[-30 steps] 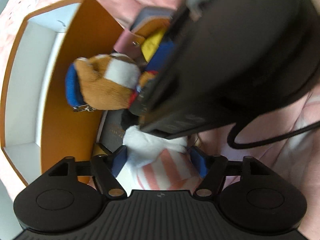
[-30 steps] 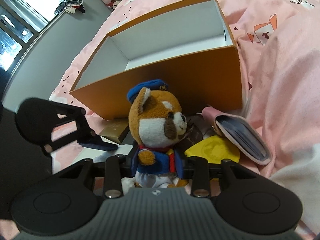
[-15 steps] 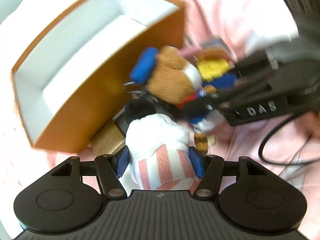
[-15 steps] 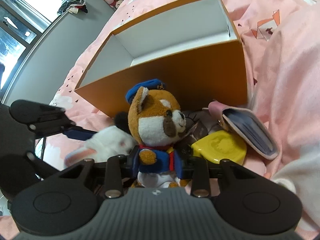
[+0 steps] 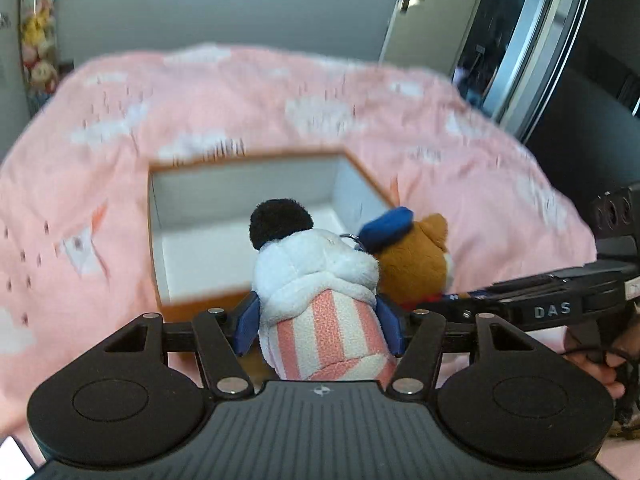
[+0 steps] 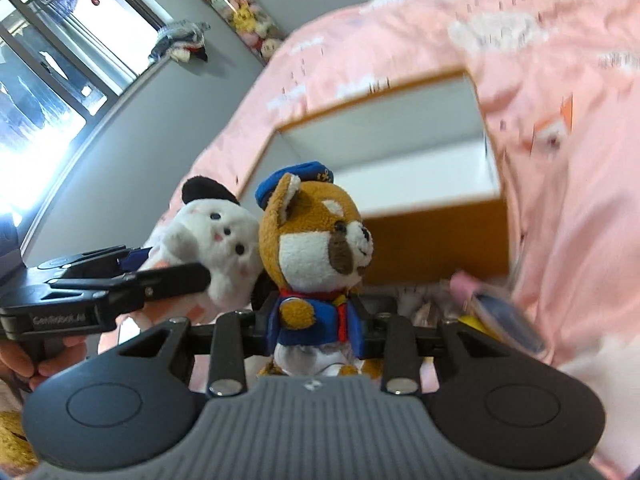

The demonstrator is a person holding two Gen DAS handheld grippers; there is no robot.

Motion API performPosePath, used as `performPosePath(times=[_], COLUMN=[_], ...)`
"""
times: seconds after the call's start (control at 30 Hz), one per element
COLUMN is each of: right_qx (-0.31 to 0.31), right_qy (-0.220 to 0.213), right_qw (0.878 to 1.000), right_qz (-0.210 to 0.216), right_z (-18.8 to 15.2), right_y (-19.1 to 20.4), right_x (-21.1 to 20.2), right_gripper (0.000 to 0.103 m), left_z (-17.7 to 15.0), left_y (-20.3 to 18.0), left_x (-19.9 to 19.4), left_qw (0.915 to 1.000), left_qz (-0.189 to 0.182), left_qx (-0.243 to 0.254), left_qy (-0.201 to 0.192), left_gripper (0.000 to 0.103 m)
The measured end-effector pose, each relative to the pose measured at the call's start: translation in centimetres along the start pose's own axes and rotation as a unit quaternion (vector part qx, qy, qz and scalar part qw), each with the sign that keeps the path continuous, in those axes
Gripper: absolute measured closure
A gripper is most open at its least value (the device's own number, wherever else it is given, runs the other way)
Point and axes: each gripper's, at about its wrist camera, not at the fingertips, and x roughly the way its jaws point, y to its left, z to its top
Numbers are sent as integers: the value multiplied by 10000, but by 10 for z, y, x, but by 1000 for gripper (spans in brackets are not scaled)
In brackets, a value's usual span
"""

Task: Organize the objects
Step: 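Carry both plushes over the orange box and lower them inside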

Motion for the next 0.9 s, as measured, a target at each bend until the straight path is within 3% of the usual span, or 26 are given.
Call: performPosePath(times=[0.13,0.3,0.5,0.63,0.77,0.9], right_qx=[-226,-368,-194,-135,-210,-515], right_qy=[-315,-357,239,533,881,878], right_qw=[9991,9964,9921,9835,9757,9658], right_qz=[-155,-673,-1214,-1721,-1995,-2386], right_z=[36,89,120,131,137,140], right_y=[10,6,-31,-50,-62,-58], right_x=[-16,9,75,116,151,165], right_gripper=[68,68,68,68,68,67], left_z=[49,86,94,90,85,83], left_y=[-22,-30,-14,3,17,26], left_x=[13,67,151,193,218,234], left_qw=[9994,9991,9979,9957,9928,9895], left_qz=[-3,-51,27,149,159,147], left_qx=[-3,-101,-600,-902,-1120,-1308], left_qy=[-333,-420,-243,168,393,591], left_gripper=[34,34,34,34,34,33])
